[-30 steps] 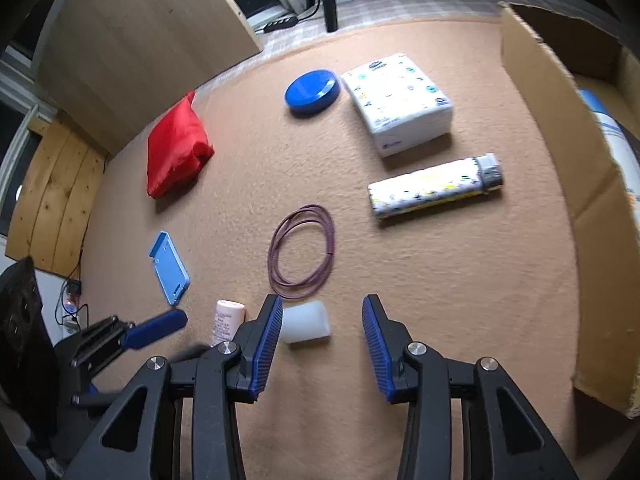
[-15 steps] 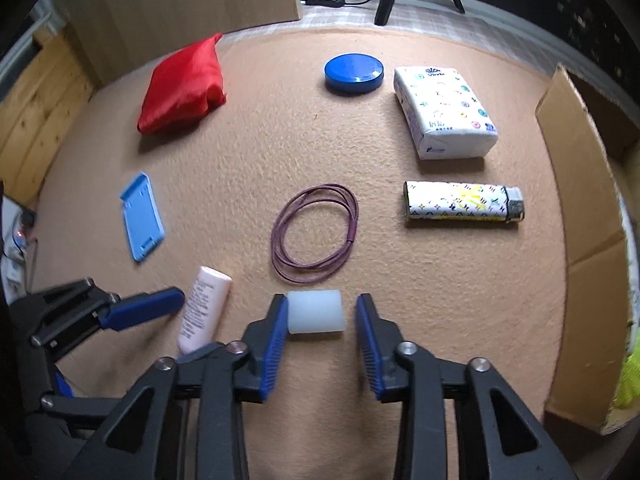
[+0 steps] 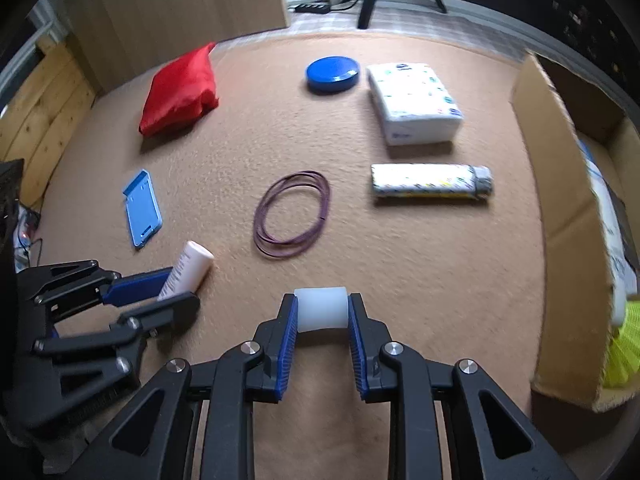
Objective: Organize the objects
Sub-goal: 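Carry the tube and block over the box and open both grippers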
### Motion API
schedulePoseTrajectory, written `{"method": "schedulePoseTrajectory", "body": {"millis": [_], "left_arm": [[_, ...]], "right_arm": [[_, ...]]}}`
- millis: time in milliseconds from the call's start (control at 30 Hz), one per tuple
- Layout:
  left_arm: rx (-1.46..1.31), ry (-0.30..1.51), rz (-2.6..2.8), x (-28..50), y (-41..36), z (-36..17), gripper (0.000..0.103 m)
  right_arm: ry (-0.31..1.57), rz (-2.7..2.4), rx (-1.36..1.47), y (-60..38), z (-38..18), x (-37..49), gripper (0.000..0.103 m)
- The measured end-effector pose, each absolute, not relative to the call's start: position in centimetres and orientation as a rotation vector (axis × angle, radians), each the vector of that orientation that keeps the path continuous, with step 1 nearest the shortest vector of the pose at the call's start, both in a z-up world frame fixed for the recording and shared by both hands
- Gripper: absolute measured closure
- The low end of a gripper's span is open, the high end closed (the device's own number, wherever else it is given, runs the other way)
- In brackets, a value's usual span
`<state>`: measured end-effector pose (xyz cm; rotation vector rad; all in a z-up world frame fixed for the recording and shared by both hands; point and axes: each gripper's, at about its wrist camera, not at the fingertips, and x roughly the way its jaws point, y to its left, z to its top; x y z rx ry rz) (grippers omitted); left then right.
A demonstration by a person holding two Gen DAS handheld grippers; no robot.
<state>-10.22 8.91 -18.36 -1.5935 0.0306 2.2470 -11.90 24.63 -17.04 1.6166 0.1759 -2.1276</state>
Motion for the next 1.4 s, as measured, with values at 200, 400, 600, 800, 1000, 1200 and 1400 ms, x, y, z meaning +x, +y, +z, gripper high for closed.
{"method": "schedulePoseTrajectory", "body": {"millis": [200,400,600,800,1000,1200,1400], "left_arm": [[-1.565,-0.033,2.255,-10.5,8.4,-17.1,0.081],[-1.490,-0.032,2.255,-11.1,10.0,-14.8,0.081],[-1.408,-0.005,2.226,-12.6,13.7,-12.3,0.081],[-1.326,0.040,2.176,-14.3,19.3,-10.2,0.081],[-1.280,0.084,2.124,-16.1,25.9,-9.1,0.081],[-1.274,0.096,2.069,-16.8,31.2,-9.4,0.081],[-1.281,0.108,2.041,-17.4,34.5,-9.9,0.081]], "right_arm": [[0.061,-2.171,1.595,27.8,-15.0,-11.4,0.081],[-0.039,-2.255,1.529,32.1,-12.1,-10.6,0.081],[-0.108,-2.354,1.472,36.9,-9.2,-10.7,0.081],[-0.157,-2.456,1.479,42.3,-8.6,-11.4,0.081],[-0.209,-2.514,1.495,46.3,-8.8,-12.5,0.081],[-0.256,-2.561,1.515,47.9,-9.1,-13.4,0.081],[-0.278,-2.570,1.521,48.6,-9.4,-14.0,0.076]]}}
